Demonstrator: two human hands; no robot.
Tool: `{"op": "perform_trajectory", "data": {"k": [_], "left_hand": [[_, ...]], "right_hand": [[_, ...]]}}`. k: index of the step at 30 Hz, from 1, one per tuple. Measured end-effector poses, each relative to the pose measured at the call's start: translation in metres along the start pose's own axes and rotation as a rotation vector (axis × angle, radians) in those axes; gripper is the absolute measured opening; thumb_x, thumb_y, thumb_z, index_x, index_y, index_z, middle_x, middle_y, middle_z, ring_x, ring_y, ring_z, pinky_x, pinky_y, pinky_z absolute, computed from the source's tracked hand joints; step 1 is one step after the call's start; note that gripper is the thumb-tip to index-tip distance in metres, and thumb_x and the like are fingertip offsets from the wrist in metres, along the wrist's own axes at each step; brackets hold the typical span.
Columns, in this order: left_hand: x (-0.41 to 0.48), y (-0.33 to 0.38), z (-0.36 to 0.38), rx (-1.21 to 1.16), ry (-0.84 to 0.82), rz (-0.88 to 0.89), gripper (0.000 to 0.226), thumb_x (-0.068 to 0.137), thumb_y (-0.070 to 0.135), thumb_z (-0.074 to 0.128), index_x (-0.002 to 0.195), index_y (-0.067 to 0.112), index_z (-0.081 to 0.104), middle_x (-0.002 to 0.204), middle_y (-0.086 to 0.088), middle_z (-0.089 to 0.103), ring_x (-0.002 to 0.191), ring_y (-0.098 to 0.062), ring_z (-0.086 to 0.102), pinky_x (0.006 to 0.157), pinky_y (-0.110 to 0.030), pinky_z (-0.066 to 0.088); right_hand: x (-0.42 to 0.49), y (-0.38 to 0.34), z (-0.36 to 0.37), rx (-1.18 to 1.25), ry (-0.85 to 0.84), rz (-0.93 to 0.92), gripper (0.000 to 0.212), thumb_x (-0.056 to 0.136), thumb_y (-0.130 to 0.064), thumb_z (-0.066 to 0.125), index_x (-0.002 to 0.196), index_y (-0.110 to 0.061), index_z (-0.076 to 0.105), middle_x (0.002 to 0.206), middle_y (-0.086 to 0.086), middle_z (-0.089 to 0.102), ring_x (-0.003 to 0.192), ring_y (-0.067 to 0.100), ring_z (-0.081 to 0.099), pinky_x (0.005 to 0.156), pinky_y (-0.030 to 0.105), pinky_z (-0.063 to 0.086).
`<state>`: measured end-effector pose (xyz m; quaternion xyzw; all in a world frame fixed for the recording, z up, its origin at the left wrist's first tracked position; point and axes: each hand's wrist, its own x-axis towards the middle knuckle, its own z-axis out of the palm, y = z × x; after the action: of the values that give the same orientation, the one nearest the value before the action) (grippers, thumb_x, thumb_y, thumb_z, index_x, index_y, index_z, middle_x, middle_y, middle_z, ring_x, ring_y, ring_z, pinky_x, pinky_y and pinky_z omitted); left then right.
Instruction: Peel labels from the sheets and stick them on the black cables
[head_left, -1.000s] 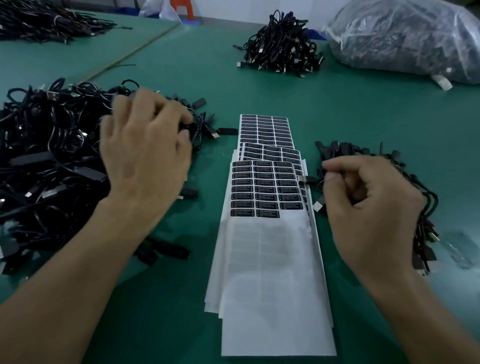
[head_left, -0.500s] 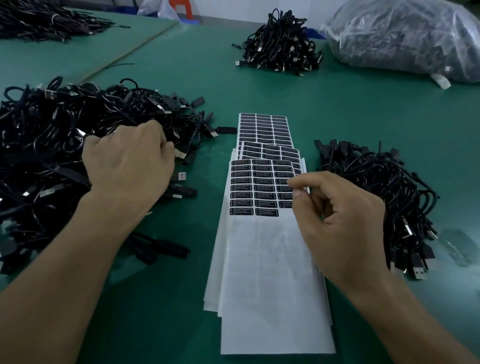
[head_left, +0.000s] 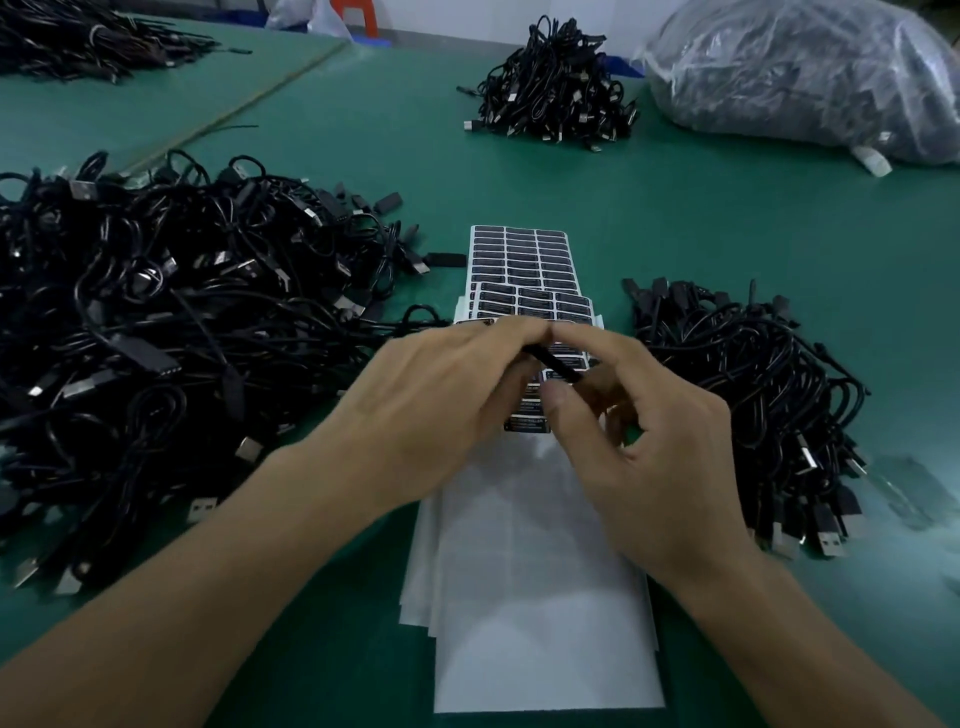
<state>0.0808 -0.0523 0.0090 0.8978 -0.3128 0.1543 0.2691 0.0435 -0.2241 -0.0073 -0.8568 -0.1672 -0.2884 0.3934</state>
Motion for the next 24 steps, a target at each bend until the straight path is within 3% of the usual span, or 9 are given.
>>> {"op": "perform_trajectory", "data": {"k": [5, 9, 11, 14, 17, 19, 22, 24], "left_hand": [[0.000, -0.002, 0.000, 0.027, 0.102, 0.055, 0.038, 0.101, 0.037, 0.043, 0.111, 0.017, 0.074, 0.082, 0.002, 0.076, 0.065, -0.025, 0.068, 0.057, -0.044, 0.054], [0.000, -0.005, 0.000, 0.110, 0.307, 0.128, 0.024, 0.095, 0.035, 0.063, 0.093, 0.019, 0.080, 0.071, 0.005, 0.070, 0.059, -0.016, 0.058, 0.048, -0.036, 0.050], [0.000, -0.007, 0.001, 0.151, 0.360, 0.102, 0.024, 0.093, 0.040, 0.066, 0.088, 0.020, 0.080, 0.072, 0.004, 0.058, 0.070, -0.014, 0.047, 0.050, -0.034, 0.045], [0.001, -0.008, 0.001, 0.148, 0.250, 0.111, 0.029, 0.094, 0.042, 0.060, 0.086, 0.019, 0.075, 0.082, 0.002, 0.057, 0.079, -0.018, 0.048, 0.066, -0.035, 0.042], [0.001, -0.003, 0.002, 0.099, 0.118, -0.028, 0.035, 0.100, 0.047, 0.042, 0.090, 0.019, 0.061, 0.075, 0.007, 0.065, 0.069, -0.020, 0.060, 0.069, -0.037, 0.043], [0.000, -0.003, 0.005, 0.024, 0.087, -0.146, 0.031, 0.103, 0.044, 0.034, 0.095, 0.020, 0.051, 0.070, 0.006, 0.068, 0.063, -0.021, 0.063, 0.064, -0.039, 0.048], [-0.001, -0.004, 0.010, -0.088, 0.078, -0.215, 0.022, 0.104, 0.037, 0.031, 0.100, 0.021, 0.046, 0.071, 0.006, 0.068, 0.062, -0.017, 0.064, 0.061, -0.044, 0.050], [-0.001, -0.004, 0.014, -0.127, 0.030, -0.238, 0.020, 0.104, 0.033, 0.034, 0.104, 0.018, 0.047, 0.075, 0.003, 0.069, 0.067, -0.022, 0.064, 0.064, -0.046, 0.050]], "right_hand": [[0.002, 0.004, 0.001, -0.049, 0.031, 0.024, 0.017, 0.093, -0.021, 0.066, 0.108, -0.019, 0.074, 0.084, -0.013, 0.064, 0.077, -0.002, 0.058, 0.071, 0.005, 0.041], [0.002, 0.005, 0.000, -0.052, 0.027, 0.013, 0.012, 0.095, -0.017, 0.063, 0.098, -0.015, 0.074, 0.084, -0.008, 0.065, 0.079, 0.002, 0.056, 0.072, 0.008, 0.041], [0.001, 0.005, 0.000, -0.054, 0.023, 0.022, 0.012, 0.097, -0.016, 0.061, 0.094, -0.014, 0.071, 0.083, -0.008, 0.062, 0.079, 0.003, 0.055, 0.071, 0.008, 0.040], [0.001, 0.004, 0.001, -0.045, 0.021, 0.059, 0.012, 0.097, -0.018, 0.059, 0.093, -0.013, 0.070, 0.082, -0.009, 0.062, 0.079, 0.005, 0.056, 0.071, 0.010, 0.041], [0.000, 0.003, 0.000, -0.061, 0.010, 0.171, 0.021, 0.097, -0.028, 0.059, 0.111, -0.018, 0.069, 0.091, -0.015, 0.065, 0.085, 0.000, 0.060, 0.076, 0.011, 0.045], [-0.001, 0.003, -0.001, -0.149, -0.098, 0.256, 0.034, 0.098, -0.035, 0.060, 0.130, -0.023, 0.060, 0.107, -0.011, 0.066, 0.102, 0.004, 0.058, 0.087, 0.019, 0.043], [-0.004, 0.001, -0.001, -0.310, -0.311, 0.333, 0.061, 0.095, -0.049, 0.054, 0.149, -0.030, 0.036, 0.138, -0.007, 0.053, 0.129, 0.010, 0.035, 0.096, 0.021, 0.026], [-0.004, -0.003, 0.000, -0.360, -0.374, 0.343, 0.074, 0.090, -0.062, 0.047, 0.153, -0.031, 0.026, 0.148, -0.007, 0.045, 0.132, 0.009, 0.025, 0.099, 0.024, 0.027]]}}
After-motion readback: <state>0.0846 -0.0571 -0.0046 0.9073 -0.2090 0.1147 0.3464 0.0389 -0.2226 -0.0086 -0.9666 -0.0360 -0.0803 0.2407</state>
